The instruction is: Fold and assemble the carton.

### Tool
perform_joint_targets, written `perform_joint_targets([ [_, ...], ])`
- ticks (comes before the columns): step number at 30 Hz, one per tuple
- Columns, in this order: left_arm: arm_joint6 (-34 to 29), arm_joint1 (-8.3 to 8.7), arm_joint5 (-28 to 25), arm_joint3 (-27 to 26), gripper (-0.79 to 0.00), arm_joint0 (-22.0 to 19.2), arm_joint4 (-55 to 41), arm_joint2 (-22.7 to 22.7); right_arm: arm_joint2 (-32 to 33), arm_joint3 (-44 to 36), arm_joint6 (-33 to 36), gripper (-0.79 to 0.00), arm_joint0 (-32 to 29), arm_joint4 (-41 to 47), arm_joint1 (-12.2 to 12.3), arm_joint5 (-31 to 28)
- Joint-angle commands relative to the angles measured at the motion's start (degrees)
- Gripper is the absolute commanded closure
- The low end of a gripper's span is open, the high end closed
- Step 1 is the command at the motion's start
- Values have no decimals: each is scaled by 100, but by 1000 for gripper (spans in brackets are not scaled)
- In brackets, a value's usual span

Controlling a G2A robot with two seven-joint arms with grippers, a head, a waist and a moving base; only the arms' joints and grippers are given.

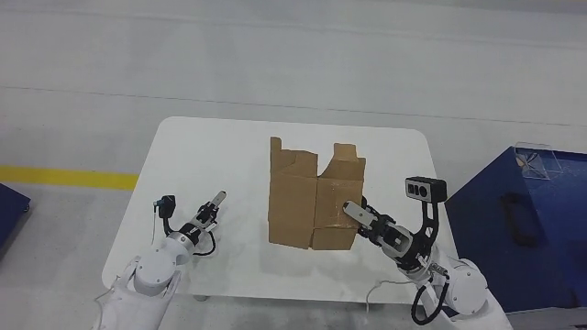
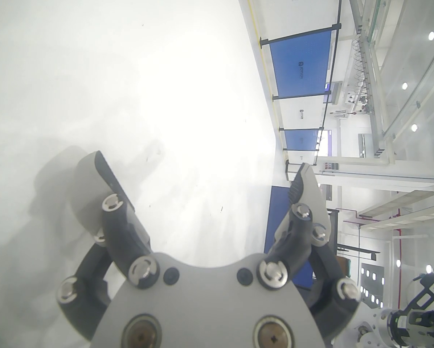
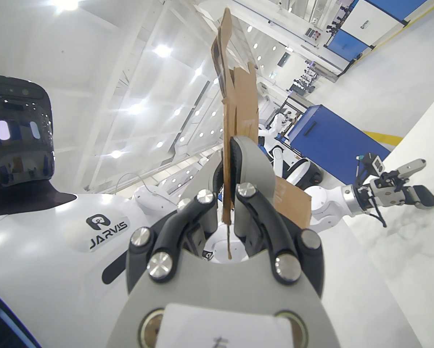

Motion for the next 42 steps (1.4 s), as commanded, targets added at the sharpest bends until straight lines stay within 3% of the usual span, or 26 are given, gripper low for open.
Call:
perform_joint_targets([
  [1,0,0,0,0,-785,0,0,0,0,0,0,0,0,0,0,0],
  [16,0,0,0,0,-785,0,0,0,-28,-8,-18,0,-13,64,-3,46],
  [19,0,0,0,0,-785,0,0,0,-73,56,295,0,-40,1208,8,482],
  [22,0,0,0,0,-785,0,0,0,18,182,1181,0,-72,3140,37,1397],
  [25,0,0,0,0,-785,0,0,0,221,383,1723,0,-72,5054,68,3009],
  [31,0,0,0,0,-785,0,0,0,378,586,1811,0,-57,7072,137,5869],
  [35,0,0,0,0,-785,0,0,0,25,921,1201,0,-29,8462,148,7707],
  [38,0,0,0,0,-785,0,0,0,-519,1418,265,0,58,9749,135,8751],
  [42,0,0,0,0,-785,0,0,0,-1794,1883,-1454,0,213,11895,187,8903],
])
